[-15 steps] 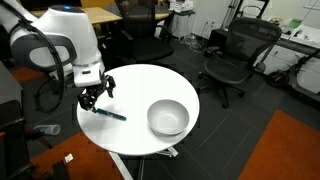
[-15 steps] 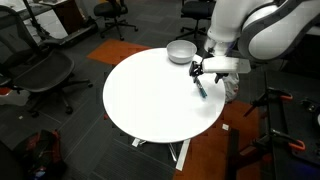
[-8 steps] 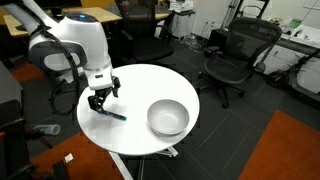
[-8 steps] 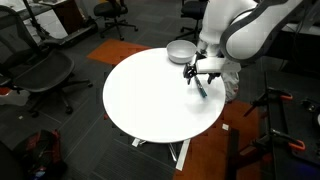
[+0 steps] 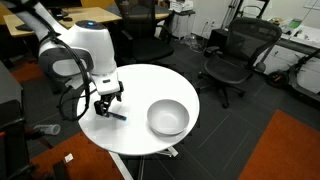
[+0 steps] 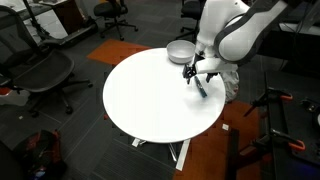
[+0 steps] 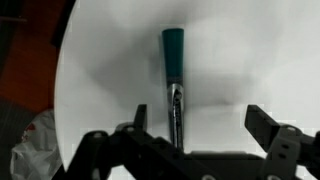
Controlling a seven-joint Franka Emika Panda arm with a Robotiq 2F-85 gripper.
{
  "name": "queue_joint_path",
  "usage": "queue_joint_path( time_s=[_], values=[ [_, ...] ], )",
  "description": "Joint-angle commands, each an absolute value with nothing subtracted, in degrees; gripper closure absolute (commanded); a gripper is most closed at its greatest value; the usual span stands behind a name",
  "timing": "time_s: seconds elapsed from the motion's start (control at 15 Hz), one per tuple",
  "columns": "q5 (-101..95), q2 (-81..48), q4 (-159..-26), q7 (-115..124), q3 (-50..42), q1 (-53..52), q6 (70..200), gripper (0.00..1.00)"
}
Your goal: Put the marker in the bowl
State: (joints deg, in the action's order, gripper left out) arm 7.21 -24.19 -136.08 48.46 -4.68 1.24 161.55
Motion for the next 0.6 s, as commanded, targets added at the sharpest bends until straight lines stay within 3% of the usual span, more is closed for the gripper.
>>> queue_joint_path(
  time_s=[0.0,0.33,0.4,0.53],
  values=[
    [8.3,-25.7,-134.7,46.4,-6.3,-0.4,161.1,0.0],
    [7.9,-27.2,-134.5,46.5,-7.4,-1.2,161.9,0.0],
    [8.0,-27.5,-134.5,46.3,-7.4,-1.2,162.0,0.25],
    [8.1,-27.9,-134.4,46.3,-7.5,-1.3,162.1,0.34]
  ],
)
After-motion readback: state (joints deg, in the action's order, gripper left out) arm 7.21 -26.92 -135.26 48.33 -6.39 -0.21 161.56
